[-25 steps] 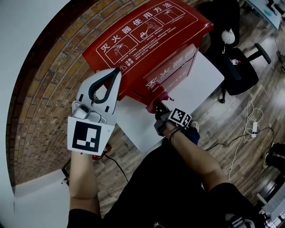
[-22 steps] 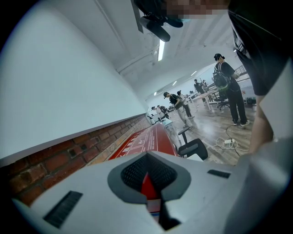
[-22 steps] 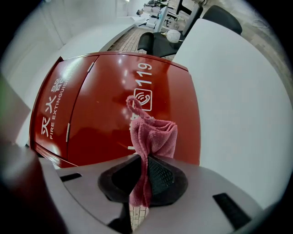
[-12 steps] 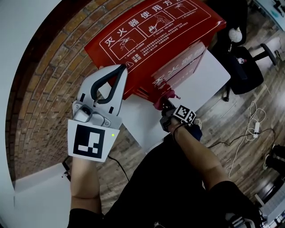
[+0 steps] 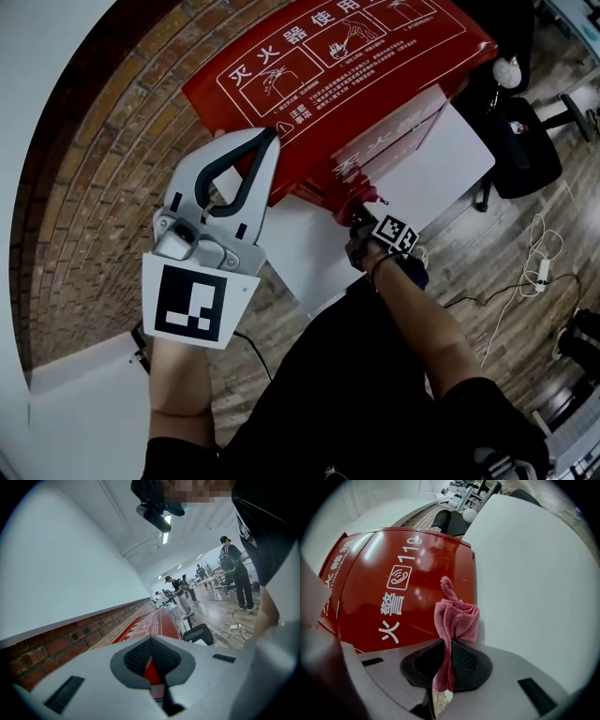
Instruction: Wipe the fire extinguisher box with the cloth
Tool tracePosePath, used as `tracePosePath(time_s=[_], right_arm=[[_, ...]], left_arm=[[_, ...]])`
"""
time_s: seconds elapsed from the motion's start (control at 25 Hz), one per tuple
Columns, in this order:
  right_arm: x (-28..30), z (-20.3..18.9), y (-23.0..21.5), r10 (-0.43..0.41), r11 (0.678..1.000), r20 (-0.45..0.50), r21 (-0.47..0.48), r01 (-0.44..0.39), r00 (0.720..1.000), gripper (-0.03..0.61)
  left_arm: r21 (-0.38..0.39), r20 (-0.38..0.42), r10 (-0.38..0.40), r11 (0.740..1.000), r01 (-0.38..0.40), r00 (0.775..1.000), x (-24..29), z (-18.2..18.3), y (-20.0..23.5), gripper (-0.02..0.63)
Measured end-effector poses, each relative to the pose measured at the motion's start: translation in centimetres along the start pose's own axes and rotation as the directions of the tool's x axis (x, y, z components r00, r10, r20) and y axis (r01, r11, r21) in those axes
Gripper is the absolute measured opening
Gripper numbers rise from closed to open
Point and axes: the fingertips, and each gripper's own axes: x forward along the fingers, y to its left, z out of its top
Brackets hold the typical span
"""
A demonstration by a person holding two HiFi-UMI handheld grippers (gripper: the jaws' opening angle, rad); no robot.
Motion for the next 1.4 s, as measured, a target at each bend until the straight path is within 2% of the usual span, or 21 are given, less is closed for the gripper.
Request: tracePosePath(time_s=[0.28, 0.52, 0.72, 0.88, 1.04, 1.4], right_arm=[[0.6, 0.1, -1.6, -0.035, 0.999, -0.006, -0.009, 0.034, 0.999, 0.051], [0.9, -0.2, -2.8, -0.045, 0.999, -0.012, 0.027, 0.045, 0.999, 0.051], [0.8, -0.1, -2.9, -0.038, 0.999, -0.032, -0.009, 0.037, 0.999, 0.051], [-0.9, 0.2, -0.8, 0.045, 0.996, -0.076, -0.067, -0.050, 0.996, 0.051], [-4.2, 1.4, 3.2, 0.138, 0.979, -0.113, -0.133, -0.153, 0.984, 0.051], [-12.5, 3.4, 13.4, 0.327, 0.905, -0.165, -0.230, -0.359, 0.930, 0.051]], left_arm=[[-0.002, 0.000, -0.001, 1.000, 0.001, 1.000, 0.0, 0.0, 0.0, 0.012], [-0.005, -0.004, 0.000, 1.000, 0.000, 1.000, -0.1, -0.1, 0.0, 0.012], [-0.001, -0.002, 0.000, 1.000, 0.000, 1.000, 0.0, -0.2, 0.1, 0.012], [-0.004, 0.010, 0.000, 1.000, 0.000, 1.000, -0.1, -0.2, 0.1, 0.012], [-0.024, 0.035, 0.014, 1.000, -0.013, 0.999, -0.2, -0.2, 0.4, 0.014], [-0.044, 0.081, 0.048, 0.998, -0.045, 0.996, -0.5, 0.1, 0.8, 0.014]])
